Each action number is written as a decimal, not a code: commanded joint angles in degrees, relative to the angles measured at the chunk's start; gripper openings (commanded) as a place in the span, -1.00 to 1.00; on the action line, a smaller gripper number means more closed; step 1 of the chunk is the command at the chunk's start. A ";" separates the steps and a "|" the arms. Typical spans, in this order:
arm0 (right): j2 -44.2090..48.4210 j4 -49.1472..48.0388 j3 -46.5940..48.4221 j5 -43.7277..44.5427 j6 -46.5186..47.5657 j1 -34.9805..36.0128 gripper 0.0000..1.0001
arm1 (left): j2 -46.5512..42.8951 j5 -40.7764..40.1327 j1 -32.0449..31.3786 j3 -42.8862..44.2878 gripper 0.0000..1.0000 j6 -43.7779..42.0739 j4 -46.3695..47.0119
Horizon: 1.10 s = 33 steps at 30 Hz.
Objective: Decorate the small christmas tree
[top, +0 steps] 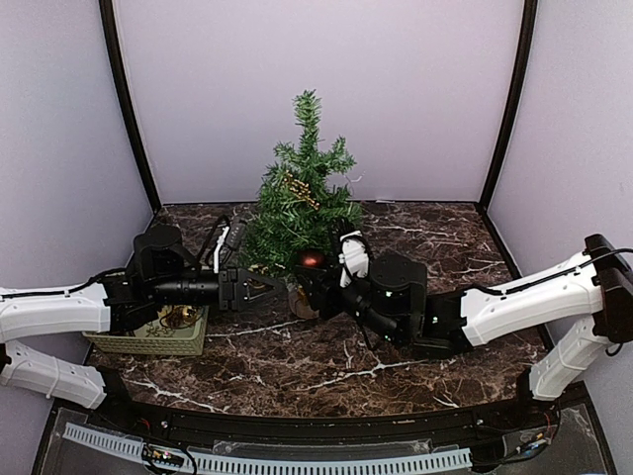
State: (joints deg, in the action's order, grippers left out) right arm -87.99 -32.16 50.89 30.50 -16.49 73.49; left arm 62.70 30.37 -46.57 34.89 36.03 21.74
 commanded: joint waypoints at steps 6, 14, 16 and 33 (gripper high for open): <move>-0.42 -5.14 -1.65 3.68 -1.24 0.30 -0.24 | 1.94 -4.64 -2.45 3.79 -0.21 -3.37 -0.93; -0.93 -6.06 -1.94 3.95 -1.35 0.33 -0.24 | 3.23 -11.97 -4.72 5.16 -0.21 -6.23 -5.52; -1.04 -6.20 -1.98 3.95 -1.43 0.33 -0.24 | 3.61 -13.16 -5.04 5.44 -0.20 -6.65 -6.10; -1.40 -6.87 -2.07 3.43 -1.61 0.33 -0.25 | 7.67 -16.21 -7.16 7.61 -0.22 -8.62 -6.89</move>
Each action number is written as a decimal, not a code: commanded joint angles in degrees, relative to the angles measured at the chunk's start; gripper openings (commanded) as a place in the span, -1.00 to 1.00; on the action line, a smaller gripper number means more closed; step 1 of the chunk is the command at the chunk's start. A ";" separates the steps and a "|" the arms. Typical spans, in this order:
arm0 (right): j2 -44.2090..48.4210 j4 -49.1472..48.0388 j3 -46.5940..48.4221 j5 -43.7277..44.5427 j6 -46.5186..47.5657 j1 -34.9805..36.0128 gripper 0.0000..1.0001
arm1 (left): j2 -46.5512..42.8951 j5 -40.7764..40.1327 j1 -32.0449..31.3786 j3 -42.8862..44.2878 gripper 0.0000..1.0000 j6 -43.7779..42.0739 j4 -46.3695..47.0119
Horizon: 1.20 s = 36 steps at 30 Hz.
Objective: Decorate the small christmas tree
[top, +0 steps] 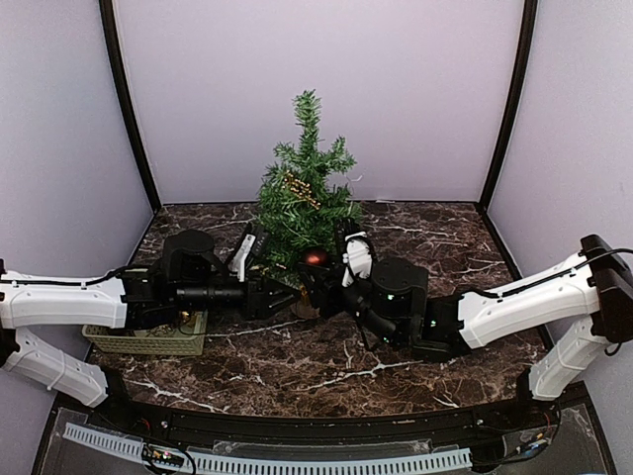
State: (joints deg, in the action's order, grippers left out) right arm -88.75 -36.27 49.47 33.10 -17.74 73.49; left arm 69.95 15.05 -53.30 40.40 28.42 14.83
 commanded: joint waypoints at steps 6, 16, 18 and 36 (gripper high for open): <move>-0.52 -3.00 -1.17 1.29 -0.46 0.33 -0.25 | 1.22 -1.09 -0.51 2.30 -0.59 -0.85 0.34; -1.51 -5.03 -1.57 2.97 0.03 0.32 -0.25 | 1.23 -1.74 -0.55 2.39 -0.92 -0.67 0.29; -1.75 -5.57 -1.50 3.46 0.34 0.33 -0.26 | 1.24 -1.88 -0.56 2.40 -0.98 -0.49 0.29; -4.28 -6.53 -1.98 6.51 0.71 0.33 -0.27 | 2.66 -4.16 -0.51 2.47 -1.00 0.40 0.24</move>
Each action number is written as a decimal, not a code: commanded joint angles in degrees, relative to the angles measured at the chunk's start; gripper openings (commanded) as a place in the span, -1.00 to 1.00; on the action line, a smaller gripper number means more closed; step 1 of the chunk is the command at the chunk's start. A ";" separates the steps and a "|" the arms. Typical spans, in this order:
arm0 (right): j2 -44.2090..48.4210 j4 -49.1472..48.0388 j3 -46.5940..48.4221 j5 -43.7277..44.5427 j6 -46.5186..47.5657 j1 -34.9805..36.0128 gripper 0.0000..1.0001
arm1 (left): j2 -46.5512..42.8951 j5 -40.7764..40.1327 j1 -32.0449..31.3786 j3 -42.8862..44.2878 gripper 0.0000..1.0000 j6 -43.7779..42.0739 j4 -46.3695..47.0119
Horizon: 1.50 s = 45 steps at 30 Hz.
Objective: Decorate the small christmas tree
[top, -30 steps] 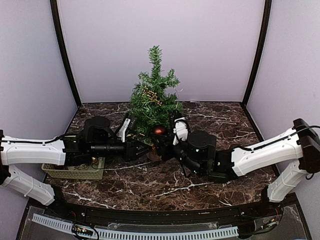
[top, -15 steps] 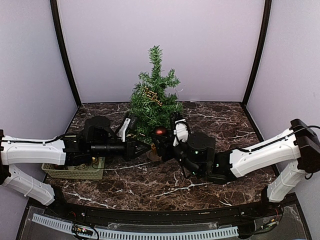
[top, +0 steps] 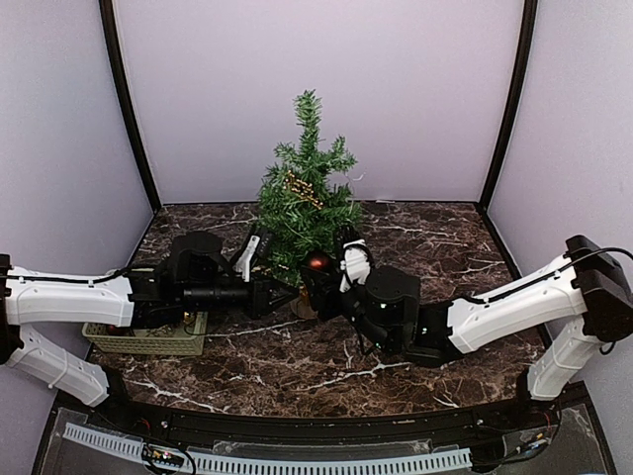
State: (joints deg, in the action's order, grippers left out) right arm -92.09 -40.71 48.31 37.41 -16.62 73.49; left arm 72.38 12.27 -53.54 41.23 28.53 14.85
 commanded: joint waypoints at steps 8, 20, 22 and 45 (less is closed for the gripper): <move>-1.50 -2.61 -1.11 3.34 -0.34 0.32 -0.28 | 1.27 -2.89 -0.32 1.96 -1.00 0.89 0.54; -2.15 -3.71 -0.81 3.84 1.01 0.42 -0.27 | 3.37 -4.00 -0.30 3.05 -1.00 1.17 1.90; -1.76 -3.64 -0.97 3.73 1.09 0.50 -0.25 | 3.07 -4.13 -0.27 2.94 -1.00 1.17 1.65; 8.20 -0.12 -5.28 7.21 0.98 3.54 0.51 | -2.54 -3.58 -0.30 0.45 -0.62 1.67 -1.60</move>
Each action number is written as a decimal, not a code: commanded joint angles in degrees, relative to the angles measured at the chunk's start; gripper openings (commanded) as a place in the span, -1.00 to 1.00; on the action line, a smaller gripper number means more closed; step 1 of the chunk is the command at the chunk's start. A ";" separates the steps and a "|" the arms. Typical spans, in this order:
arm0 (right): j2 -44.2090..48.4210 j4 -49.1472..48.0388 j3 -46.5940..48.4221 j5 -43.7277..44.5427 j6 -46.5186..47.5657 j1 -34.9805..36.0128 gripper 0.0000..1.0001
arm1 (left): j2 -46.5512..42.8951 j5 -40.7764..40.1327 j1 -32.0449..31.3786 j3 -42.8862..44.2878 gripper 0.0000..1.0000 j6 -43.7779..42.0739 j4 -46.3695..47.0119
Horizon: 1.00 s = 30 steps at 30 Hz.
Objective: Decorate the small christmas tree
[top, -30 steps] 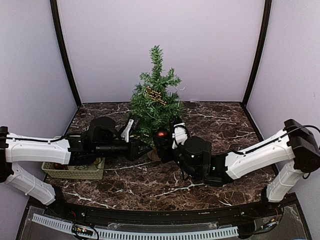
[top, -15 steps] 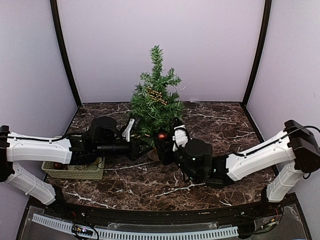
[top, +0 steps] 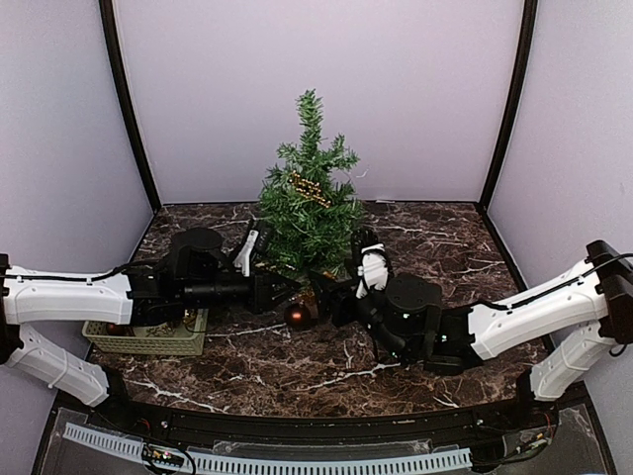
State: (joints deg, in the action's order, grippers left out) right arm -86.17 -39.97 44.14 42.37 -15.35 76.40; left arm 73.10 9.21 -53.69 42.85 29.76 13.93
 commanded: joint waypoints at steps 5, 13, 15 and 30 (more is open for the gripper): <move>4.28 -0.86 -1.83 3.37 -0.55 0.62 0.54 | -6.18 -0.53 -0.12 -2.13 -0.50 0.62 -2.87; 11.82 8.73 -1.38 3.87 -0.21 0.49 0.67 | -15.31 2.45 -0.15 -2.36 0.07 -1.33 -11.44; 15.63 13.40 -1.70 3.17 -0.82 0.00 0.71 | -18.60 3.20 -0.16 -2.45 0.20 -0.96 -13.95; 27.60 17.74 -17.09 -16.61 -21.57 -21.87 0.40 | -27.61 1.95 8.07 -16.81 0.15 17.81 -9.81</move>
State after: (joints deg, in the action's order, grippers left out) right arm -56.69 -19.22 29.54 34.04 -30.44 58.85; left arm 46.00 11.57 -46.13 32.60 41.10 -2.79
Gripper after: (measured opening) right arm 0.723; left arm 0.588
